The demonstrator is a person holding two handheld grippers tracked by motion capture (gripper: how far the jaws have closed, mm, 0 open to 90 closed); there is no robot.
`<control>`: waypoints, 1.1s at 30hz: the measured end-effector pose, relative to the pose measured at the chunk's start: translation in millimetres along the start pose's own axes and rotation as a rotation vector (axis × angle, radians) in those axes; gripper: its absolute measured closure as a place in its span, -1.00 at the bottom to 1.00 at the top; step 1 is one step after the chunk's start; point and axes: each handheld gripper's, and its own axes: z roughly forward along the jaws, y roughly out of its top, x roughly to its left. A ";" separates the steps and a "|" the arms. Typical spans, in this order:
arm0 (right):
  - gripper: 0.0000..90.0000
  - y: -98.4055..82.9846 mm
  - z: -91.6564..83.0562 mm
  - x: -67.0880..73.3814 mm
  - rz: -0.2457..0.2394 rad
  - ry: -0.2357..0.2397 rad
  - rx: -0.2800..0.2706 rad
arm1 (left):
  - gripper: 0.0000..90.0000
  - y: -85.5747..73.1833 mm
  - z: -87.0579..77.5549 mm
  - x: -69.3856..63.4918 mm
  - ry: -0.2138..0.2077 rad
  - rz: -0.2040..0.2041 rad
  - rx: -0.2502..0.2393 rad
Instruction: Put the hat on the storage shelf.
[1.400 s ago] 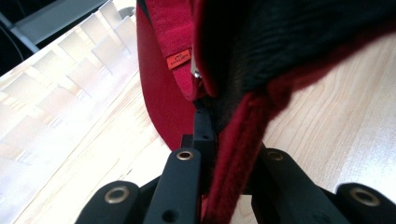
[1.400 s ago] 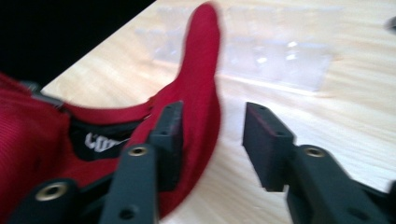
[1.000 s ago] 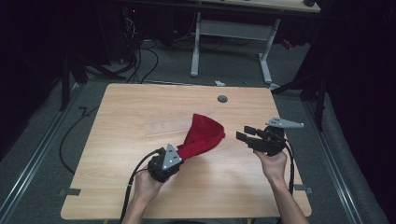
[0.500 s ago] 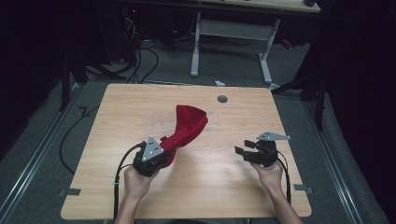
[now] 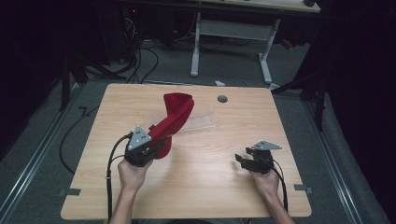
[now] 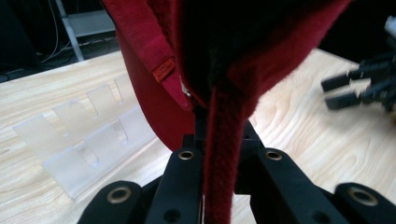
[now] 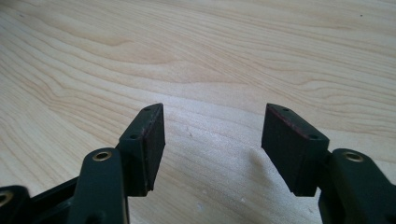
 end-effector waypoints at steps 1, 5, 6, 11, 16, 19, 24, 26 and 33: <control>-0.13 -0.6 1.4 0.6 0.003 -0.002 0.003 | 0.88 2.7 1.0 1.1 0.005 0.000 -0.006; -0.18 -2.7 7.8 3.3 0.008 0.003 0.028 | 0.88 11.6 6.5 5.1 0.018 -0.008 -0.027; -0.18 -2.9 9.0 4.5 -0.004 -0.003 0.033 | 0.88 13.5 7.4 6.1 0.022 -0.016 -0.031; -0.18 -2.8 9.2 6.5 -0.011 -0.013 0.039 | 0.88 23.5 8.0 12.1 0.046 -0.024 -0.046; -0.19 -2.9 9.6 7.8 -0.028 -0.023 0.040 | 0.88 35.1 5.5 15.2 0.049 -0.042 -0.084; -0.19 -2.7 10.3 11.3 -0.047 -0.044 0.047 | 0.88 40.9 6.6 16.2 0.055 -0.038 -0.098; -0.20 -2.7 10.4 11.5 -0.050 -0.046 0.048 | 0.88 51.1 11.6 21.6 0.077 -0.024 -0.130; -0.20 -2.7 10.4 11.5 -0.050 -0.046 0.048 | 0.88 54.3 14.1 24.7 0.085 -0.018 -0.139; -0.20 -2.7 10.4 11.6 -0.050 -0.047 0.048 | 0.88 61.5 22.8 37.2 0.125 -0.005 -0.170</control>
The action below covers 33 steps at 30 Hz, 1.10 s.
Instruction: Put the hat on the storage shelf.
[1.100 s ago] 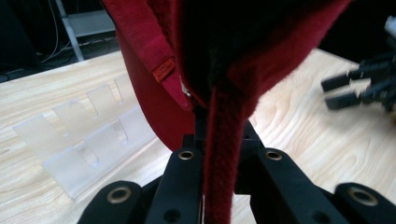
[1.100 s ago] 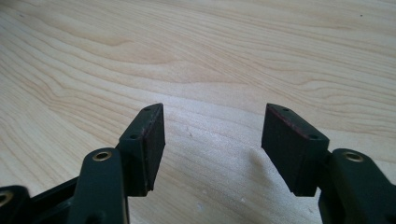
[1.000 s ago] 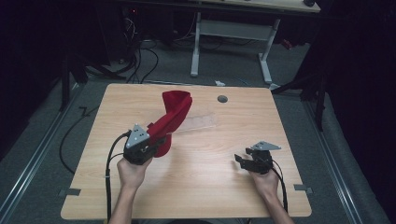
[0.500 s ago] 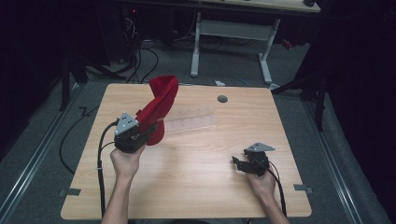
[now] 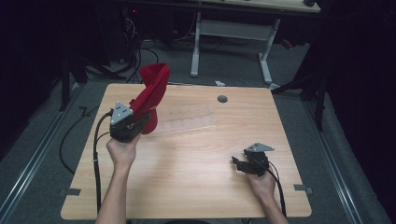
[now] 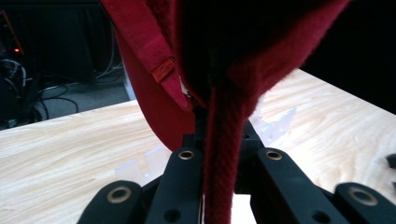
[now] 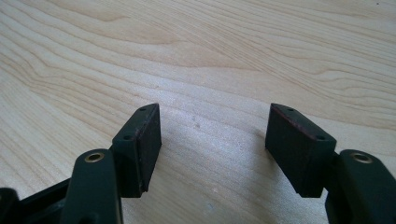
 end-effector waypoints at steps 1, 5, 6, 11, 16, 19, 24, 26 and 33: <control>-0.20 0.0 0.0 0.0 0.000 0.000 0.000 | 0.88 0.0 1.4 1.8 0.008 0.004 -0.003; -0.20 0.0 0.0 0.0 -0.001 0.001 0.000 | 0.88 -3.9 8.3 6.8 0.031 0.010 -0.007; -0.20 0.0 0.1 0.0 -0.001 0.001 0.000 | 0.88 -6.2 9.7 7.3 0.038 0.022 -0.006; -0.21 0.0 0.1 -0.1 -0.005 0.003 -0.001 | 0.88 -13.4 16.3 11.1 0.060 0.053 -0.009; -0.21 0.0 0.2 -0.1 -0.007 0.002 -0.001 | 0.88 -18.8 21.9 18.1 0.076 0.051 -0.026; -0.21 0.0 0.2 -0.2 -0.006 0.003 -0.001 | 0.88 -21.4 25.5 22.6 0.090 0.055 -0.036; -0.22 0.0 0.1 -0.1 -0.002 0.004 0.000 | 0.88 -22.8 33.5 28.6 0.103 0.036 -0.055; -0.23 0.0 0.2 -0.2 -0.006 0.007 -0.001 | 0.88 -25.1 35.9 29.7 0.109 0.046 -0.050; -0.24 0.0 0.3 -0.2 -0.010 0.009 -0.001 | 0.88 -32.4 40.6 36.6 0.130 0.061 -0.046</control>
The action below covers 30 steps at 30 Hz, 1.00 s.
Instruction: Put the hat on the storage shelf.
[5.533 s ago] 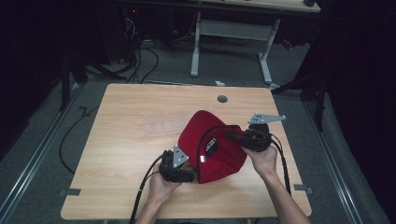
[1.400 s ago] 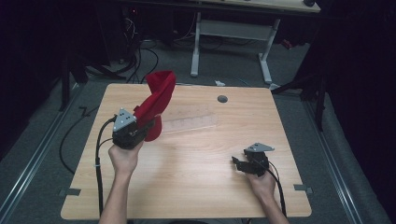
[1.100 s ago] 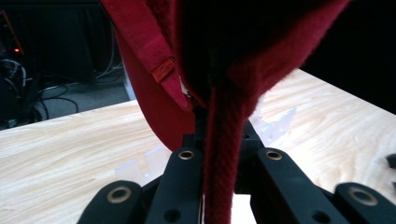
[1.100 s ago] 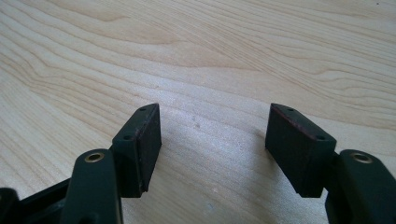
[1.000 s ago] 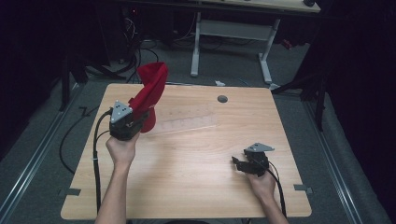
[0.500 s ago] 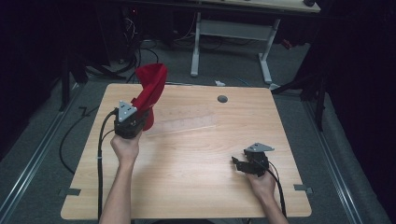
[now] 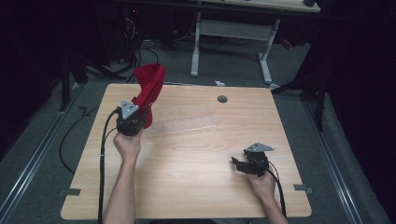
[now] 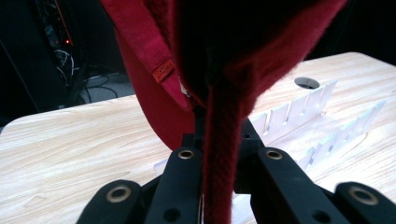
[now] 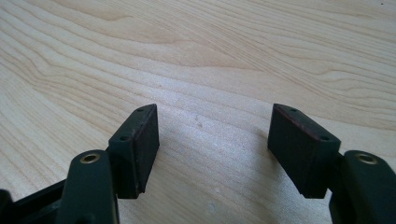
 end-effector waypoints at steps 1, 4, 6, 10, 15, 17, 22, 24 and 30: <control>-0.24 0.0 0.0 0.0 0.000 0.000 0.000 | 0.87 -1.6 0.3 -0.1 -0.001 -0.002 -0.004; -0.24 0.0 0.0 0.1 0.000 -0.001 0.000 | 0.87 -5.0 2.7 0.8 0.004 -0.004 -0.009; -0.24 0.0 0.0 0.2 0.000 -0.002 0.000 | 0.87 -7.0 4.4 2.5 0.009 -0.006 -0.007; -0.24 0.0 0.0 0.2 0.000 -0.002 0.000 | 0.86 -13.7 7.4 6.4 0.017 -0.025 -0.003; -0.24 0.0 0.0 0.0 0.005 -0.002 0.001 | 0.86 -19.8 5.7 11.6 0.021 -0.043 -0.005; -0.24 0.1 0.0 0.1 0.004 -0.002 0.001 | 0.85 -21.1 4.7 11.1 0.018 -0.031 0.000; -0.24 0.1 0.1 0.0 0.004 -0.003 0.000 | 0.84 -22.6 2.0 11.1 0.017 -0.026 0.018; -0.24 0.2 0.2 0.1 0.004 -0.002 0.000 | 0.84 -23.5 0.9 11.1 0.024 -0.023 0.027; -0.24 0.2 0.3 0.1 0.005 -0.003 0.000 | 0.78 -26.4 -0.8 9.2 0.034 -0.009 0.065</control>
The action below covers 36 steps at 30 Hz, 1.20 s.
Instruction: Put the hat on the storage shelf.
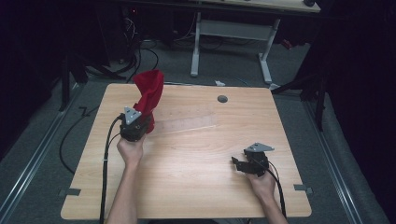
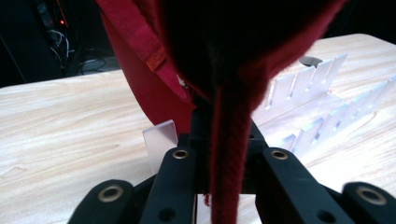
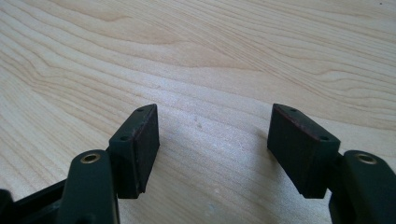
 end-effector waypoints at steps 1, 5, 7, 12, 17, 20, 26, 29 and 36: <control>-0.24 0.0 0.0 0.0 -0.001 0.000 0.000 | 0.76 -0.5 -0.5 -0.3 0.002 0.003 0.005; -0.25 0.0 0.1 0.1 -0.001 0.001 0.000 | 0.62 -0.4 -0.9 -0.2 0.015 0.012 0.014; -0.26 0.0 0.1 0.2 -0.002 0.002 0.001 | 0.56 -0.8 -0.3 0.8 0.023 0.014 0.016; -0.25 0.0 0.0 0.3 -0.001 0.002 0.001 | 0.23 -0.9 -3.4 -0.7 0.025 0.011 0.037; -0.26 0.0 0.0 0.2 -0.004 0.004 0.001 | 0.00 3.1 -10.2 0.7 0.019 -0.034 0.035; -0.27 -0.3 -0.3 0.5 -0.003 0.005 0.002 | -0.05 2.7 -15.0 1.4 0.024 -0.029 0.044; -0.27 -0.3 -0.3 0.4 -0.005 0.005 0.002 | -0.15 6.5 -24.1 -0.9 0.006 -0.035 0.034; -0.27 -0.3 -0.3 0.4 -0.005 0.005 0.002 | -0.20 9.6 -28.6 -3.7 -0.011 -0.038 0.025; -0.27 -0.3 -0.3 0.5 -0.005 0.004 0.002 | -0.22 16.2 -37.5 -9.2 -0.052 -0.067 0.015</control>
